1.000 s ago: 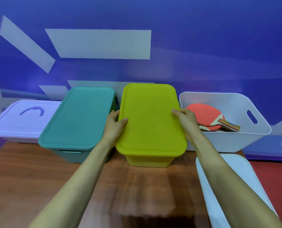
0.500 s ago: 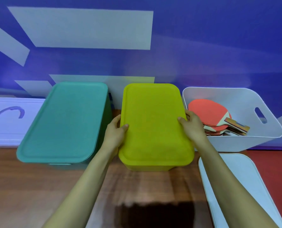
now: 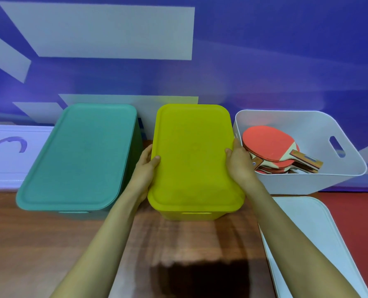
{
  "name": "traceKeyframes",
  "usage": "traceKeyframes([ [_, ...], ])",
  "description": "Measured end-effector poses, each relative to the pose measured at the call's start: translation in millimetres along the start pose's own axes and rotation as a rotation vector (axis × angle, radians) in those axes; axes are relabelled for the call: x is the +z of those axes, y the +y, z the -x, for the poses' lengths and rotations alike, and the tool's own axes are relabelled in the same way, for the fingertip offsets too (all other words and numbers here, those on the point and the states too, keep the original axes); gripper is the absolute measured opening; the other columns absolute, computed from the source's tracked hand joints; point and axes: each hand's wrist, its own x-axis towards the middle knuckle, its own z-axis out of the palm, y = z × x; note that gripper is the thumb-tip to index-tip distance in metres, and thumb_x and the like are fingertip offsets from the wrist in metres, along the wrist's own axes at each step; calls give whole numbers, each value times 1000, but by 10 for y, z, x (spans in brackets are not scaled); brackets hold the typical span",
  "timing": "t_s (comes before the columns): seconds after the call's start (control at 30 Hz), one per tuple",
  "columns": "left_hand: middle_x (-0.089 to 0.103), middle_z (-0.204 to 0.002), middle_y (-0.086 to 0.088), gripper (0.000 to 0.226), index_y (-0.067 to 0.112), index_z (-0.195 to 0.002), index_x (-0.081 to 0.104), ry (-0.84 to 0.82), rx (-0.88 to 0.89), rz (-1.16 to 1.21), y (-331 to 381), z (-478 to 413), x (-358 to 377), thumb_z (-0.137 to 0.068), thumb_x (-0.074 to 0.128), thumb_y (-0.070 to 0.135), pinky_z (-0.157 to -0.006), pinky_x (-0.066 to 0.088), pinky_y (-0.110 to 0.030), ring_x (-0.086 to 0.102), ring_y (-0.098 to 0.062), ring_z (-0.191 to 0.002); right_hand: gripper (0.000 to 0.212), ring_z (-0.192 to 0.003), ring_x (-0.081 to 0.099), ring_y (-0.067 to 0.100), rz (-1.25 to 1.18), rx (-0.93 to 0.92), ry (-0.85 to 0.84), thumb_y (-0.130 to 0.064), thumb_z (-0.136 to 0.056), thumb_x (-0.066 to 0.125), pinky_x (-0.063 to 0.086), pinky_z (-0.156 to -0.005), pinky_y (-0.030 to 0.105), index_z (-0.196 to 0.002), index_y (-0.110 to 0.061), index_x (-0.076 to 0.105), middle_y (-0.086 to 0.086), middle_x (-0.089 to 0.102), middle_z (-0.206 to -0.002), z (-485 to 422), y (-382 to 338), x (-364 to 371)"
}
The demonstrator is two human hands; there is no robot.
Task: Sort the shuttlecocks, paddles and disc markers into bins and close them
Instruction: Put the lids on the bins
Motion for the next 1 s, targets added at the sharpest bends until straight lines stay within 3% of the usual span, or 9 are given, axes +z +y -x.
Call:
traceKeyframes([
  [0.13,48,-134,4,44,33,-142,32,-41,15,-51,-46,84,-65,-100,41,23,-102,41,-44,51,-19,-118,42,-118,46,39,-64,-5,-13,-13,-99,39,36,-87,36,-139,-1,31,25,48,-132,121,20,27],
  [0.33,51,-131,6,42,29,-137,40,52,102,-134,-77,121,-162,-98,44,17,-100,41,-39,50,-17,-119,32,-116,51,33,-310,0,22,-10,-96,46,39,-90,35,-127,-4,43,16,55,-126,193,30,10],
  [0.4,49,-135,7,45,28,-140,38,48,146,-187,-56,111,-146,-98,43,14,-104,38,-39,48,-15,-122,36,-117,51,29,-383,-10,52,-7,-96,45,40,-94,36,-132,-6,40,13,54,-129,190,41,2],
  [0.6,45,-141,6,46,27,-143,34,41,118,-181,-19,113,-133,-99,42,16,-108,36,-44,46,-16,-125,44,-132,40,27,-339,5,30,-7,-98,41,30,-106,30,-142,-6,36,12,42,-145,149,49,17],
  [0.73,50,-134,5,45,24,-142,37,46,74,-72,-6,159,-128,-99,43,14,-100,41,-37,51,-15,-117,44,-132,40,27,-321,-5,33,-8,-99,40,30,-105,27,-143,-7,35,11,41,-145,143,23,45],
  [0.83,51,-133,6,45,25,-142,37,43,78,-65,-7,179,-129,-98,45,16,-94,42,-33,52,-14,-114,44,-132,41,25,-442,10,22,-6,-97,42,31,-111,36,-141,-7,39,10,44,-144,98,99,72],
  [1.0,41,-143,6,46,26,-145,29,62,172,-252,-75,175,-92,-100,40,24,-105,34,-34,42,-15,-127,46,-127,47,22,-684,114,-44,-2,-96,43,38,-108,42,-142,-11,38,7,47,-141,78,133,54],
])
